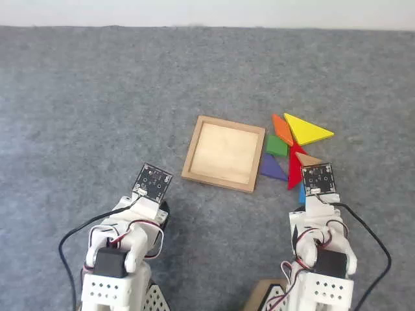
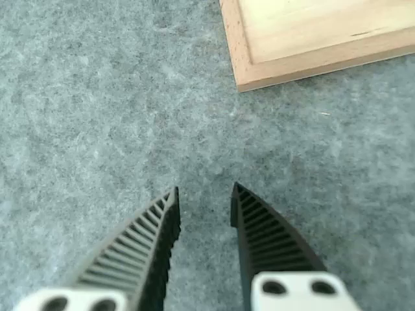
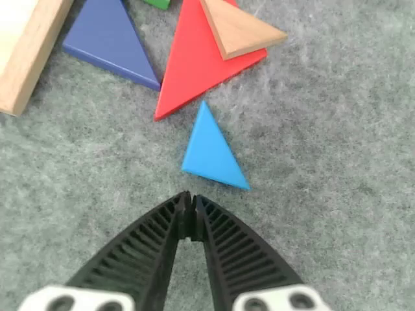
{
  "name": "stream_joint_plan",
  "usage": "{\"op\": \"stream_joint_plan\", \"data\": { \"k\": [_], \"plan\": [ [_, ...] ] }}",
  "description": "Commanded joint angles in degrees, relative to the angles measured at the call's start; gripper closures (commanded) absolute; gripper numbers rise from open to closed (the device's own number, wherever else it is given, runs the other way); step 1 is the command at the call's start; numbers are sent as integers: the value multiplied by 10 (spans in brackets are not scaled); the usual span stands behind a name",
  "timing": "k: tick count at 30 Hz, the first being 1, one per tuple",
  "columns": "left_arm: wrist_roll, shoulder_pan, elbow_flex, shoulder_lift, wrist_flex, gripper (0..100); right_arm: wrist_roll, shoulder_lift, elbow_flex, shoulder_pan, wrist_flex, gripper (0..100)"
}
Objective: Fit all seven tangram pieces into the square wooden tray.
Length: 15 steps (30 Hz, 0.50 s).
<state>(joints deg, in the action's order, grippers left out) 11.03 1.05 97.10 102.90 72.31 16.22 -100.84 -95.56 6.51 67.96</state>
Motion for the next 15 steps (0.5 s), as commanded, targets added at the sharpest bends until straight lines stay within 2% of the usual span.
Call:
{"op": "stream_joint_plan", "data": {
  "k": [1, 13, 15],
  "plan": [
    [-4, -1, -7, 12, 2, 877, 4, 10, -11, 3, 2, 989],
    [-4, -1, -7, 12, 2, 877, 4, 12, -11, 5, 3, 988],
    [-4, -1, -7, 12, 2, 877, 4, 7, -11, 22, 0, 986]
  ]
}}
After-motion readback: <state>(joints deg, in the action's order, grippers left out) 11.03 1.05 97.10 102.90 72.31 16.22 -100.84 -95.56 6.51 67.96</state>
